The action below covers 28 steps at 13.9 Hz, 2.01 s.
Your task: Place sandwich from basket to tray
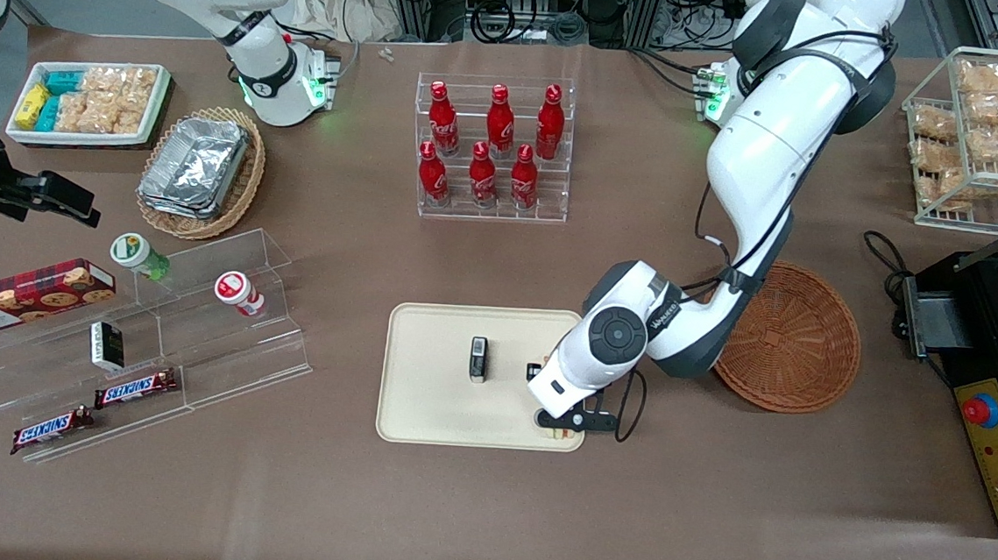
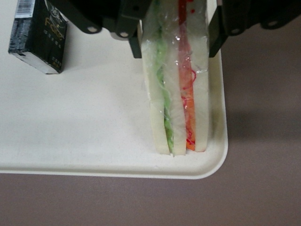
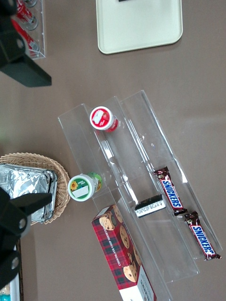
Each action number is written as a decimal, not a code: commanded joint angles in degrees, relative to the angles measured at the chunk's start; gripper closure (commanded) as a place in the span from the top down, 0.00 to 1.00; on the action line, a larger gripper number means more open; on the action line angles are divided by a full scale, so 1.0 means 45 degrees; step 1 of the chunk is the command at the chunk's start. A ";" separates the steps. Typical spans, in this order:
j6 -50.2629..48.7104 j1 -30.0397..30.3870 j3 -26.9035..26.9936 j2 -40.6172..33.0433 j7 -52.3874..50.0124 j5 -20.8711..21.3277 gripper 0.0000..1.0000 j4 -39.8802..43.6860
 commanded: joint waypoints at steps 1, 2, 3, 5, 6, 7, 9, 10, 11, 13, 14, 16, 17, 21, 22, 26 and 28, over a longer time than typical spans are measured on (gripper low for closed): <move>0.0066 -0.0211 0.0127 0.0201 -0.0381 0.0285 0.98 0.0442; 0.0066 -0.0192 0.0108 0.0181 -0.0381 0.0285 0.99 0.0442; 0.0066 -0.0192 0.0127 0.0162 -0.0381 0.0285 0.99 0.0461; 0.0046 -0.0192 0.0127 0.0123 -0.0381 0.0285 0.99 0.0462; 0.0046 -0.0173 0.0127 0.0045 -0.0400 0.0285 0.99 0.0481; -0.0089 -0.0095 0.0108 -0.0168 -0.0400 0.0305 1.00 0.0462; -0.1020 -0.0036 0.0146 -0.1162 -0.0381 0.0344 1.00 0.0306; -0.2053 -0.0016 0.0243 -0.1553 -0.0361 0.0363 1.00 0.0325; -0.2856 -0.0016 0.0437 -0.1983 -0.0342 0.0499 1.00 0.0325; -0.4244 0.0003 0.0887 -0.2978 -0.0167 0.0598 1.00 0.0151; -0.4541 0.0293 0.0947 -0.3505 -0.0050 0.0501 1.00 -0.0025; -0.4641 0.1209 0.0811 -0.4501 0.0631 0.0228 1.00 -0.0667; -0.4641 0.1369 0.0791 -0.5106 0.1157 -0.0044 0.99 -0.1135; -0.5169 0.2500 0.1335 -0.7625 0.3695 -0.1507 0.89 -0.3515; -0.5053 0.2542 0.1879 -0.8289 0.4475 -0.1859 0.89 -0.4238; -0.5090 0.2562 0.3540 -1.0069 0.7212 -0.2486 0.99 -0.5785; -0.5401 0.2562 0.4381 -1.0598 0.7723 -0.2935 0.99 -0.6119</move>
